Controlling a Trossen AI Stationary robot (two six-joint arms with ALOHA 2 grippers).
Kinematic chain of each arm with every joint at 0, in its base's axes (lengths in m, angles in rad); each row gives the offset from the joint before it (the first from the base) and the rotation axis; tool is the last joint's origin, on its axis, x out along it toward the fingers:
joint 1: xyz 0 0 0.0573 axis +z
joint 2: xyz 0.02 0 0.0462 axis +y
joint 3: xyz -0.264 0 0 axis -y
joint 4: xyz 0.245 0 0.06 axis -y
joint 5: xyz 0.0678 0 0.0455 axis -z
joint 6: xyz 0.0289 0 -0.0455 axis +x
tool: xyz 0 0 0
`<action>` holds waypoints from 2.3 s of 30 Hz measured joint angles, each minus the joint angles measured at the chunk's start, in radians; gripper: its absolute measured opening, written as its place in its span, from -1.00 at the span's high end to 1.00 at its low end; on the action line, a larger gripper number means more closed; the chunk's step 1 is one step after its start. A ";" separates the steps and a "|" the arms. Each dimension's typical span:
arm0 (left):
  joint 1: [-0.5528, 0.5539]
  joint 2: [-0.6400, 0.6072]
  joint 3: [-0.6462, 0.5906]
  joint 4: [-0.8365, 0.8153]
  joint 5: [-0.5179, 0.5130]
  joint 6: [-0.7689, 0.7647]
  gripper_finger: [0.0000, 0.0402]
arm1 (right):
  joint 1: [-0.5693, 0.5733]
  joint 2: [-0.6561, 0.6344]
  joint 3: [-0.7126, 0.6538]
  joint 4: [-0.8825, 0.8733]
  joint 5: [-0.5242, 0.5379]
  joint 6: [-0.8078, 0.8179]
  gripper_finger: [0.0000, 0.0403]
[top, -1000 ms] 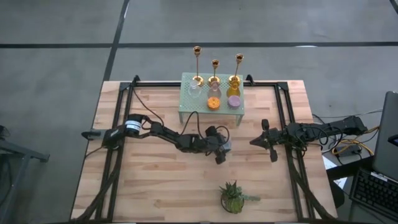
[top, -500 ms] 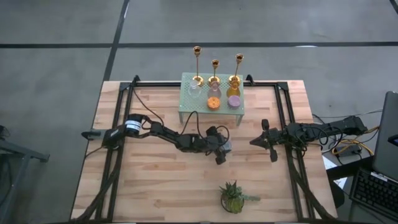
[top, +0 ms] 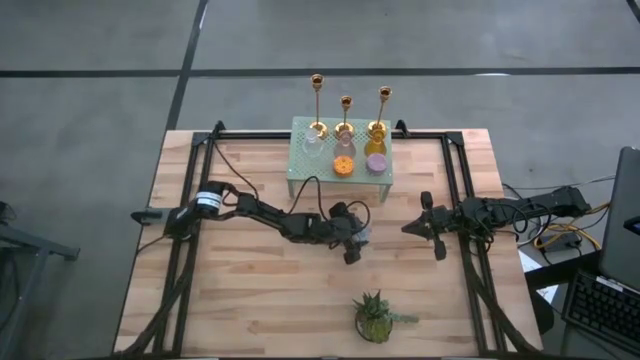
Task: Pick & Place candle stick holders
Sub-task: Put the blue scented candle on the shelf
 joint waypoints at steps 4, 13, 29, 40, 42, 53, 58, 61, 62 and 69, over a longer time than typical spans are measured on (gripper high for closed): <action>0.000 -0.037 -0.001 -0.030 0.000 0.006 -0.47 | 0.000 0.000 0.000 0.000 0.000 0.000 0.91; 0.000 -0.123 -0.002 -0.117 0.011 -0.002 -0.46 | 0.000 0.000 0.000 0.002 0.001 0.000 0.91; 0.023 -0.454 -0.003 -0.345 -0.019 -0.020 -0.46 | 0.000 0.000 0.000 0.001 0.000 0.000 0.91; 0.057 -0.660 -0.004 -0.632 -0.332 -0.081 -0.46 | 0.000 -0.001 0.000 0.000 0.000 0.000 0.91; 0.072 -0.664 -0.010 -0.646 -0.367 -0.105 -0.46 | 0.000 -0.001 0.000 0.000 0.000 0.000 0.91; 0.244 -0.655 -0.153 -0.571 -0.371 -0.216 -0.51 | 0.000 0.000 0.000 0.000 0.000 0.000 0.91; 0.282 -0.654 -0.240 -0.424 -0.317 -0.212 -0.53 | 0.000 0.000 0.000 0.000 0.000 0.000 0.91; 0.284 -0.653 -0.281 -0.364 -0.317 -0.212 -0.53 | 0.000 0.000 0.000 0.000 0.000 0.000 0.91; 0.283 -0.653 -0.287 -0.352 -0.315 -0.212 -0.53 | 0.000 0.000 0.000 0.000 0.000 0.000 0.91; 0.284 -0.653 -0.293 -0.340 -0.316 -0.190 -0.54 | 0.000 0.000 0.000 0.000 0.000 0.000 0.91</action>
